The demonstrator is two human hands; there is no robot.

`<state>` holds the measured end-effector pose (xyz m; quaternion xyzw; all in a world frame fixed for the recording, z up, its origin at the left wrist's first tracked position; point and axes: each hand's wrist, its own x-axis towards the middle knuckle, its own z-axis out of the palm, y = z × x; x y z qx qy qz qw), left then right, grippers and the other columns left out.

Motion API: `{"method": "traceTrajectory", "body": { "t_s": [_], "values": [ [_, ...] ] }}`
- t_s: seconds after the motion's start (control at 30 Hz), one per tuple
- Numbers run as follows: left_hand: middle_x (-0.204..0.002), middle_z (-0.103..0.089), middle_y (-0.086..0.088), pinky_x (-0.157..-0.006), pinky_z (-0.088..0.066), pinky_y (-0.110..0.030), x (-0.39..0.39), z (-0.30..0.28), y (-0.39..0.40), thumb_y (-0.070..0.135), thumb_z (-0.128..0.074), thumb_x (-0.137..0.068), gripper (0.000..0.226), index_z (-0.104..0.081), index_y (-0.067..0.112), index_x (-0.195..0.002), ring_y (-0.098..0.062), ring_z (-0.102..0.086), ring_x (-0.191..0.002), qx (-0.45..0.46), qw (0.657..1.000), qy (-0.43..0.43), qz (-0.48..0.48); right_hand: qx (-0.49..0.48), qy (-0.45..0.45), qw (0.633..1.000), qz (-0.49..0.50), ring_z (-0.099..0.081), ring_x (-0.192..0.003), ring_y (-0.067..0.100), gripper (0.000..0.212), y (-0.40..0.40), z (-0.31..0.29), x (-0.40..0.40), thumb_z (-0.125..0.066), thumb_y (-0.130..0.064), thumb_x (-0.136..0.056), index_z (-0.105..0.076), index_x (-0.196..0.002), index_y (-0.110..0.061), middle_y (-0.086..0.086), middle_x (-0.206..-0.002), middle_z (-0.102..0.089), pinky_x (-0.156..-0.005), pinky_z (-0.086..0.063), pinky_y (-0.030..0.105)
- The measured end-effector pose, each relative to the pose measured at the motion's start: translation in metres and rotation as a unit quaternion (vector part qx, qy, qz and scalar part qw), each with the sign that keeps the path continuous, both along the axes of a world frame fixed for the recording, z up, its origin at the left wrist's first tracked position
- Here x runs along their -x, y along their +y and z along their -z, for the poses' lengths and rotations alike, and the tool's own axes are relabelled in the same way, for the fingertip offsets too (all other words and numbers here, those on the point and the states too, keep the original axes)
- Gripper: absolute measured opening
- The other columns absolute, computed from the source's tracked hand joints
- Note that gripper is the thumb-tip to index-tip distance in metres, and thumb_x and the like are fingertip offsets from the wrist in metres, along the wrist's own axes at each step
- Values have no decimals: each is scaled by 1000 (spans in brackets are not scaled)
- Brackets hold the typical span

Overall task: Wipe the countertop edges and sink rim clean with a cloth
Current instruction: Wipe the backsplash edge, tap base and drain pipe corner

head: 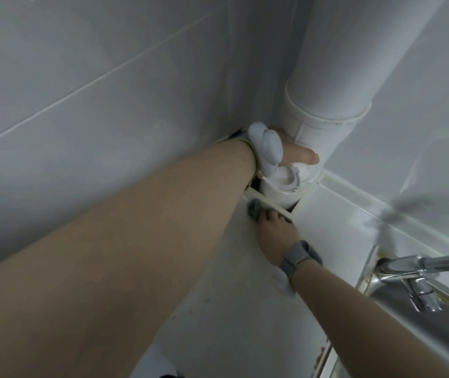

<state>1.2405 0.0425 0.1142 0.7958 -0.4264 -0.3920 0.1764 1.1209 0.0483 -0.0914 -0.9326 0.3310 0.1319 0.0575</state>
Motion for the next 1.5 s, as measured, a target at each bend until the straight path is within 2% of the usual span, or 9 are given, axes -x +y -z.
{"method": "traceTrajectory", "body": {
  "t_s": [0.17,0.37,0.6,0.8,1.03,1.17,1.3,1.37,1.5],
  "values": [
    [-124,-62,-4,-79,-37,-26,1,1,-2,56,-65,-83,58,-57,19,-126,-26,-60,-108,18,1000,5,25,-1,28,998,59,-60,-97,29,33,-4,-6,70,-41,-19,-93,-47,-125,-11,9,-113,-55,-63,-42,33],
    [-124,-63,-4,-82,-43,-30,-2,9,-4,57,-66,-81,57,-58,19,-123,-27,-60,-115,23,1000,6,18,-81,-30,995,53,-58,-96,34,38,34,-4,27,-38,-11,-92,-41,-129,-3,17,-118,-52,-65,-47,37],
    [-126,-60,-3,-79,-38,-24,0,4,-8,58,-59,-87,58,-55,18,-128,-26,-59,-113,8,998,-40,50,-78,-7,997,25,-54,-111,36,36,-1,-10,-67,-46,-7,-91,-49,-127,-2,22,-128,-48,-89,-48,42],
    [-99,-63,3,-74,-41,-27,-6,10,-7,62,-63,-80,39,-56,28,-97,-23,-59,-90,19,999,-20,44,-53,-96,994,25,-61,-97,35,37,-8,16,-2,-45,-17,-91,-50,-128,-17,9,-115,-56,-78,-52,41],
    [-100,-60,4,-77,-43,-26,-5,9,-8,61,-66,-78,46,-56,24,-103,-23,-62,-99,13,1000,-8,26,-3,-187,969,161,-63,-74,23,22,-8,21,87,-50,-25,-95,-69,-103,-18,1,-87,-68,-58,-44,26],
    [-101,-64,4,-67,-44,-25,-6,10,-9,63,-66,-76,49,-60,24,-106,-23,-62,-92,14,999,-14,28,-48,-235,897,372,-58,-72,28,28,-22,17,66,-45,-24,-96,-67,-85,-10,10,-80,-68,-59,-36,27],
    [-88,-55,7,-59,-35,-24,-5,9,-9,59,-62,-82,36,-52,27,-95,-21,-53,-84,23,998,-23,46,-121,-268,829,475,-55,-74,30,31,-62,7,30,-44,-19,-94,-66,-80,-2,17,-84,-67,-61,-39,28],
    [-79,-51,9,-66,-35,-24,-5,9,-10,58,-62,-83,35,-50,27,-93,-20,-51,-84,24,998,-23,46,-147,-264,825,478,-54,-77,31,29,-74,2,25,-43,-16,-93,-65,-81,-1,19,-88,-66,-64,-38,28],
    [-85,-57,8,-56,-36,-22,-6,11,-10,60,-64,-81,37,-56,27,-95,-20,-56,-85,25,999,-19,45,-153,-261,867,396,-58,-83,32,26,-39,5,41,-43,-13,-94,-64,-85,-1,16,-88,-65,-69,-37,25]
  ]
}}
